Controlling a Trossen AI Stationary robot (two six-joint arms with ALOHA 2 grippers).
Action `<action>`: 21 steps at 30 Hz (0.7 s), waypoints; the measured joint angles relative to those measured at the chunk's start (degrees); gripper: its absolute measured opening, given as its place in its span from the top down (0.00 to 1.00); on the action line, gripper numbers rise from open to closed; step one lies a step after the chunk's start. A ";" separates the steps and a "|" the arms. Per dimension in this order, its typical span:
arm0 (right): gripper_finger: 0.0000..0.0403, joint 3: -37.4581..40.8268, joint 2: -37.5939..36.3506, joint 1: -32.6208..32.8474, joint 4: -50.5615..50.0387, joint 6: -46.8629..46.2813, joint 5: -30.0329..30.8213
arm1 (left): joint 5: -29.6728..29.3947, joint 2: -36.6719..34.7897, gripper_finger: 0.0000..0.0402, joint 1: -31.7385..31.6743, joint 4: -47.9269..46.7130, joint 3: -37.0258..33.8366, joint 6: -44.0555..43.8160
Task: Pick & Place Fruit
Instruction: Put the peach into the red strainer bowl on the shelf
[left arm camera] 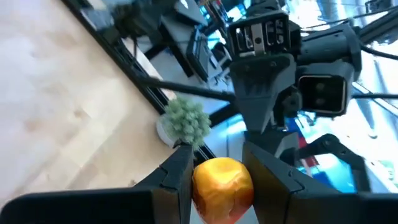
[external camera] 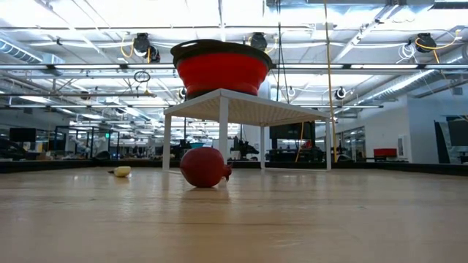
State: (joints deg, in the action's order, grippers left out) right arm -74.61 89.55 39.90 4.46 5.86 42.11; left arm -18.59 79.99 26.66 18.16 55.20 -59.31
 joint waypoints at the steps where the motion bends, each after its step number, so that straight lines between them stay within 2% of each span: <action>1: 0.53 0.00 -0.81 0.22 -1.84 -1.72 0.02 | -0.67 0.00 0.71 -0.19 0.05 0.00 1.21; 9: 0.80 0.00 -5.06 2.65 -13.59 -8.05 -0.31 | -4.73 -0.02 0.71 -2.84 0.01 0.17 12.21; 15: 0.98 0.00 -6.14 3.34 -19.96 -10.95 -0.44 | -5.12 -0.07 0.71 -5.97 -0.60 3.60 22.92; 18: 0.99 0.00 -6.60 3.21 -23.20 -12.95 -2.25 | -5.12 -0.07 0.71 -8.33 -6.71 7.03 25.83; 21: 0.98 0.00 -6.78 2.21 -25.09 -14.19 -5.17 | -5.03 -0.07 0.71 -11.24 -18.56 12.10 25.91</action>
State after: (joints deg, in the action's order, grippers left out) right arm -74.61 82.77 42.12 -20.62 -8.33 36.93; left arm -23.62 79.92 15.43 -0.40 67.30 -33.40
